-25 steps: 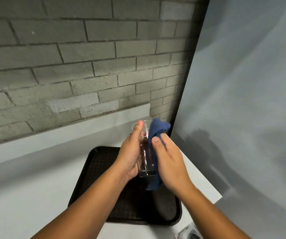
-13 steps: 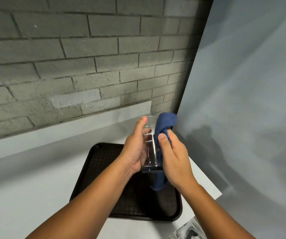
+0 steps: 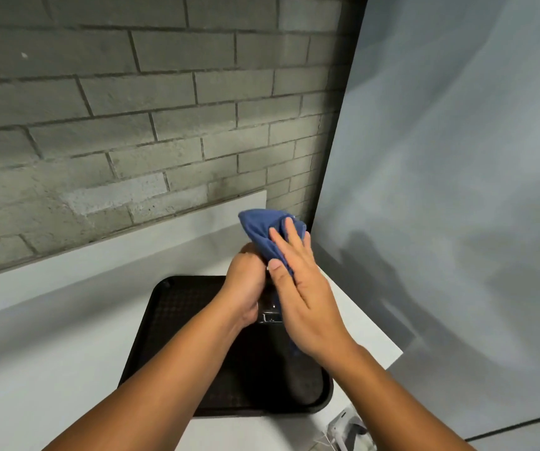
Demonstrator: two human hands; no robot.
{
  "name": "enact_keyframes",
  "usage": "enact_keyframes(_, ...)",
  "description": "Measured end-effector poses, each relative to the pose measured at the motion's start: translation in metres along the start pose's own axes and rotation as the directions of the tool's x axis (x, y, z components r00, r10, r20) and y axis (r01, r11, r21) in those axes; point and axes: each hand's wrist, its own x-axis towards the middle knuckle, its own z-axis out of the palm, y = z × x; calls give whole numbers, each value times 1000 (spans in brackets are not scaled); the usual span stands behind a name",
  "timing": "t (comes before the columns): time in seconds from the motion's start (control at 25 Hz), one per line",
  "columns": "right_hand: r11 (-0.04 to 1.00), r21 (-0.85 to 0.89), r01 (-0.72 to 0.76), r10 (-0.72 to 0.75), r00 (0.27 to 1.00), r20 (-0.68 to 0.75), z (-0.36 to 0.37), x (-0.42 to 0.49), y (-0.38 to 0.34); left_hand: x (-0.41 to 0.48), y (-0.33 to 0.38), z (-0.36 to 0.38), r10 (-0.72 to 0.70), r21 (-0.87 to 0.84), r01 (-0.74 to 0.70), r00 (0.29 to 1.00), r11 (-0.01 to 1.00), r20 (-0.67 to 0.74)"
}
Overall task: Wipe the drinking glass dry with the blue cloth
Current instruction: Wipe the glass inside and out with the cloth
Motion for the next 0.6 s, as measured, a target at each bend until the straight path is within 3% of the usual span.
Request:
enact_keyframes(0.12,979,168,-119,132,989,-70,-6,4,-2,-1,1,6,-19,-10,18,999,1000,-30)
enact_keyframes(0.24,999,-16,-39,38,998,-44,-4,-2,-6,0,-1,9,-44,-69,44,999,997,1)
enact_keyframes(0.4,939,282,-198,248,957,-153,-13,3,3,-3,-1,13,-79,-88,80,997,993,13)
enact_keyframes(0.52,976,167,-140,160,980,-114,-15,-4,-2,-3,3,14,-168,-165,184,980,969,106)
enact_keyframes(0.6,947,272,-169,205,972,-112,-16,-5,1,-2,2,14,-183,-188,205,975,961,127)
